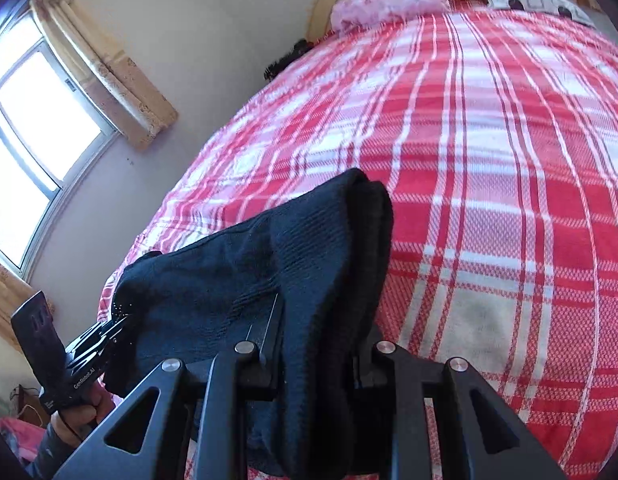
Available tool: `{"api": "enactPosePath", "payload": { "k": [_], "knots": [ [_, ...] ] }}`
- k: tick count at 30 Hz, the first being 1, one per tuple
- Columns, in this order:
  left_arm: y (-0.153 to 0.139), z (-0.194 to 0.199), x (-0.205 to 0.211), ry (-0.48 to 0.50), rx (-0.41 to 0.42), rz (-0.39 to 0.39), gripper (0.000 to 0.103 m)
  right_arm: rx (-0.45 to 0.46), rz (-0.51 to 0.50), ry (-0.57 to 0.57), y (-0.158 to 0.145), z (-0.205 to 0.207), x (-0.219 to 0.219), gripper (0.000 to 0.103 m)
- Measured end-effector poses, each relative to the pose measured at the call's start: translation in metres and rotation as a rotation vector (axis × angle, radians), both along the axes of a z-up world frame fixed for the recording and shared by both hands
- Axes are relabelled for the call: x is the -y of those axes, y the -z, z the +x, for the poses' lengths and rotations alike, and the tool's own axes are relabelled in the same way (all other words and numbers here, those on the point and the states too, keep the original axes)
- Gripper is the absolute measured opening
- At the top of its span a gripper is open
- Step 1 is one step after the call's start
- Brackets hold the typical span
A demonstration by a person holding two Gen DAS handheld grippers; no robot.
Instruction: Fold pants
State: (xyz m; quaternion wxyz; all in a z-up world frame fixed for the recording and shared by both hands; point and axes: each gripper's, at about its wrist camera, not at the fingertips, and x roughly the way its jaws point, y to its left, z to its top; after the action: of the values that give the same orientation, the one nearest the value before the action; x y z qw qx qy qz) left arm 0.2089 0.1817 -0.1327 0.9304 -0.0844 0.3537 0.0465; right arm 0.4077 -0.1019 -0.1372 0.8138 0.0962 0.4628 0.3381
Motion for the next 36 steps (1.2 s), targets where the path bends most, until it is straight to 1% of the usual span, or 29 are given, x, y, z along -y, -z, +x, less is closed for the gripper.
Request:
{"api": "enactPosePath", "payload": {
  "k": [1,2,3,5,6,7,9,11,12,13,14,16,17,19,20,21,22,23,25,27,28,30,31,32,33,34,36],
  "knots": [
    [0.003,-0.001,-0.001,-0.027,-0.025,0.024,0.067,-0.006,-0.016,0.001,0.003,0.0,0.001,0.029],
    [0.005,-0.003,-0.002,-0.039,-0.037,0.028,0.074,-0.009,-0.031,0.0,0.005,0.0,0.003,0.033],
    [0.004,-0.005,-0.004,-0.038,-0.036,0.017,0.074,-0.014,-0.037,0.003,0.007,0.0,0.005,0.041],
    [0.004,-0.008,-0.007,-0.043,-0.037,0.012,0.076,-0.024,-0.041,0.028,0.011,0.002,0.013,0.052],
    [0.003,-0.009,-0.008,-0.045,-0.037,0.018,0.076,-0.023,-0.039,0.041,0.012,0.003,0.017,0.056],
    [0.001,-0.011,-0.008,-0.05,-0.028,0.029,0.076,-0.02,-0.037,0.052,0.011,0.003,0.021,0.057],
    [-0.006,-0.017,-0.005,-0.073,0.004,0.066,0.076,0.013,-0.055,0.081,0.004,-0.004,0.026,0.058],
    [-0.016,-0.022,-0.001,-0.081,0.046,0.095,0.077,0.084,-0.096,0.099,-0.009,-0.018,0.026,0.058],
    [-0.019,-0.023,0.001,-0.079,0.058,0.098,0.078,0.137,-0.128,0.115,-0.018,-0.028,0.025,0.058],
    [-0.021,-0.021,0.004,-0.069,0.068,0.094,0.082,0.181,-0.157,0.137,-0.024,-0.035,0.025,0.058],
    [-0.022,-0.019,0.006,-0.054,0.069,0.086,0.084,0.245,-0.193,0.164,-0.033,-0.044,0.024,0.058],
    [-0.02,-0.016,0.015,-0.024,0.053,0.08,0.084,0.287,-0.189,0.172,-0.042,-0.052,0.025,0.058],
    [-0.018,-0.015,0.02,-0.014,0.042,0.082,0.084,0.288,-0.156,0.159,-0.046,-0.056,0.026,0.058],
    [-0.01,-0.013,0.026,-0.01,-0.002,0.107,0.084,0.257,-0.051,0.067,-0.048,-0.066,0.024,0.058],
    [-0.005,-0.01,0.027,-0.012,-0.03,0.118,0.084,0.229,-0.021,0.004,-0.046,-0.07,0.018,0.059],
    [-0.001,-0.01,0.028,-0.017,-0.045,0.119,0.084,0.198,-0.029,-0.049,-0.04,-0.074,0.01,0.059],
    [0.002,-0.011,0.024,-0.023,-0.053,0.104,0.084,0.178,-0.063,-0.067,-0.033,-0.075,0.003,0.059],
    [0.003,-0.013,0.023,-0.026,-0.053,0.088,0.085,0.152,-0.104,-0.067,-0.022,-0.074,-0.002,0.059],
    [0.002,-0.016,0.017,-0.033,-0.051,0.055,0.087,0.104,-0.133,-0.055,-0.007,-0.071,-0.003,0.059],
    [-0.003,-0.017,0.015,-0.036,-0.04,0.063,0.087,0.124,-0.119,-0.052,-0.007,-0.073,0.001,0.059],
    [-0.009,-0.018,0.013,-0.037,-0.016,0.075,0.088,0.122,-0.124,-0.053,-0.01,-0.072,0.001,0.059],
    [-0.02,-0.016,0.01,-0.044,0.026,0.077,0.09,0.164,-0.117,-0.041,-0.02,-0.074,-0.001,0.059],
    [-0.023,-0.013,0.008,-0.052,0.038,0.078,0.098,0.202,-0.106,-0.046,-0.029,-0.075,-0.003,0.059],
    [-0.026,-0.009,0.005,-0.063,0.048,0.081,0.103,0.236,-0.107,-0.049,-0.035,-0.073,-0.007,0.059],
    [-0.029,-0.003,0.003,-0.073,0.061,0.088,0.103,0.264,-0.115,-0.049,-0.041,-0.07,-0.012,0.059],
    [-0.03,0.003,0.001,-0.089,0.066,0.105,0.103,0.28,-0.124,-0.045,-0.045,-0.066,-0.018,0.059],
    [-0.024,0.017,-0.005,-0.118,0.031,0.123,0.103,0.273,-0.111,-0.048,-0.046,-0.046,-0.028,0.059]
  ]
}}
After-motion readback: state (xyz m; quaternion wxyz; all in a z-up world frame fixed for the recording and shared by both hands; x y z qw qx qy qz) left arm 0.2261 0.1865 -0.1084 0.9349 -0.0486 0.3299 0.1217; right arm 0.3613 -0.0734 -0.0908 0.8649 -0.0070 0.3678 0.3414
